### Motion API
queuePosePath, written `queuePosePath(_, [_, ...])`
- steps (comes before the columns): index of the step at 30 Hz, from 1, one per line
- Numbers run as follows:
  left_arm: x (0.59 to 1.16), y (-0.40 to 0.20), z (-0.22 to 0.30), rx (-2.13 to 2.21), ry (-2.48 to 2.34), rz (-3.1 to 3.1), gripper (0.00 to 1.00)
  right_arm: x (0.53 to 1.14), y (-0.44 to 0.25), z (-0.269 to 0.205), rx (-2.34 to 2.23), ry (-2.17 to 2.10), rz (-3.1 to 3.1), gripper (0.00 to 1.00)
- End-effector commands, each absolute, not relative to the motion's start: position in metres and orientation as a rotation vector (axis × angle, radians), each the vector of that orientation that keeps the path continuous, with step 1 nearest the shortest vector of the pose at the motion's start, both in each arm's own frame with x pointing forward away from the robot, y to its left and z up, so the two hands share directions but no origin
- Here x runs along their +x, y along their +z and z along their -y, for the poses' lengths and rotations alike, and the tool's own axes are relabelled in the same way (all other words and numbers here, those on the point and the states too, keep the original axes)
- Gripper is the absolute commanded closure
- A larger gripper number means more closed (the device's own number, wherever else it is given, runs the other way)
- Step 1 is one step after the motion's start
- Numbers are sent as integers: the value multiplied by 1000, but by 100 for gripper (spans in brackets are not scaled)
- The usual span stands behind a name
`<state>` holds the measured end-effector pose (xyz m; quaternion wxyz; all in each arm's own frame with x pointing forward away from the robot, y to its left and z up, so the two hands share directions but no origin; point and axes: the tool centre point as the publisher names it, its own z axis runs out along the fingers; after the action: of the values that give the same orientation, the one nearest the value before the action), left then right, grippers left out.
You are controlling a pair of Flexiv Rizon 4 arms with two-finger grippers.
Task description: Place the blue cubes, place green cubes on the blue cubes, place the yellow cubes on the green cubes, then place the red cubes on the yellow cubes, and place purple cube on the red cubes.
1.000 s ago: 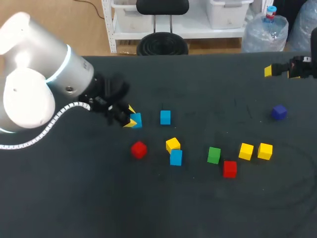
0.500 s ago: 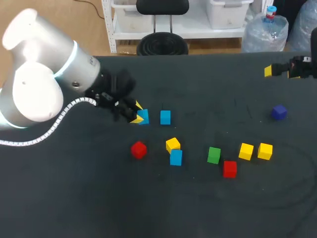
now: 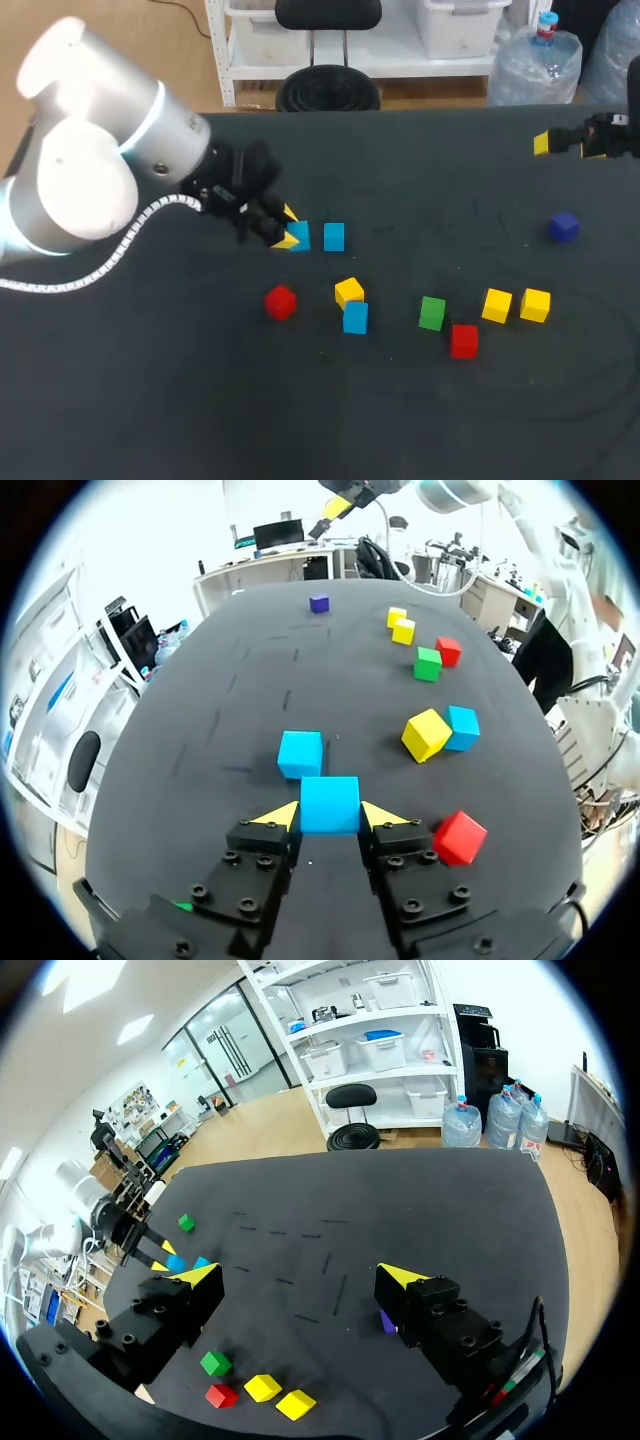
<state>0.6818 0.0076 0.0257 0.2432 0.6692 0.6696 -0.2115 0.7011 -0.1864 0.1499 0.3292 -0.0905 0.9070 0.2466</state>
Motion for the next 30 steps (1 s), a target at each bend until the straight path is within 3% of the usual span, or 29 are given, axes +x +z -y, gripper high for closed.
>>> queuePosePath(1, [688,23,-5,1839,-593,-1821,100,700,150,185,-232,638,-2374,0])
queuePosePath(30, [705,4,-3,1866,-618,-1798,100,700,150,185,-232,638,-2374,0])
